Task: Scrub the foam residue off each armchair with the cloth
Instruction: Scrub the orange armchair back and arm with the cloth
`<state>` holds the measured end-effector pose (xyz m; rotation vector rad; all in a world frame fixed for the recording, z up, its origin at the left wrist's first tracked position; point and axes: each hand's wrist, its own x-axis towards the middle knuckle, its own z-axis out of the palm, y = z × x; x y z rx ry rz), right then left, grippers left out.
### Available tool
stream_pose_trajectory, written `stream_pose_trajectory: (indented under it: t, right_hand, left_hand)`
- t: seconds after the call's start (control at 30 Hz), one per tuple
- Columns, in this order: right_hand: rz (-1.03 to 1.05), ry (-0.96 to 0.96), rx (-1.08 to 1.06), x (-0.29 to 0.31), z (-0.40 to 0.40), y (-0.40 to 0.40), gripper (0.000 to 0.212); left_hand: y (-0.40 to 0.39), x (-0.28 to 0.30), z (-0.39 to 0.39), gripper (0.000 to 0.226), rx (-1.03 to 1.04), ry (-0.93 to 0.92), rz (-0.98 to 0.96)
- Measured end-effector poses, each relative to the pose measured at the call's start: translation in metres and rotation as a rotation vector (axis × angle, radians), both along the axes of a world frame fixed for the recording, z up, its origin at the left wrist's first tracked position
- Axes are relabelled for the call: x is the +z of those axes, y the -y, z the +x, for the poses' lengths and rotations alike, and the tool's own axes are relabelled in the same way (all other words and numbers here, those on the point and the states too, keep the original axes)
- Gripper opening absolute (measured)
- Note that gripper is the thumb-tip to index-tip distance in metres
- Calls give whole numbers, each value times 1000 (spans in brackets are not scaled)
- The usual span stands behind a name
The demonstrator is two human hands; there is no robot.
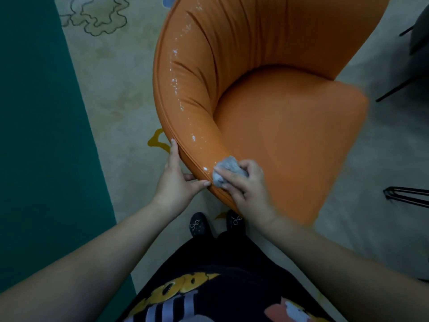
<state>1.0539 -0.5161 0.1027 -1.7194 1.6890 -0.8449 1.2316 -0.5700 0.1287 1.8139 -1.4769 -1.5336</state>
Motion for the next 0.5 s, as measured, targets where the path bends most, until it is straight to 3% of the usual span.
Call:
stream_pose_trajectory:
  t: [0.27, 0.5]
  right_hand:
    - [3, 0, 39, -8, -24, -27, 50]
    - [-14, -14, 150, 2, 19, 58, 43]
  left_hand:
    - [8, 10, 9, 126, -63, 0, 46]
    - [12, 12, 15, 122, -37, 3, 57]
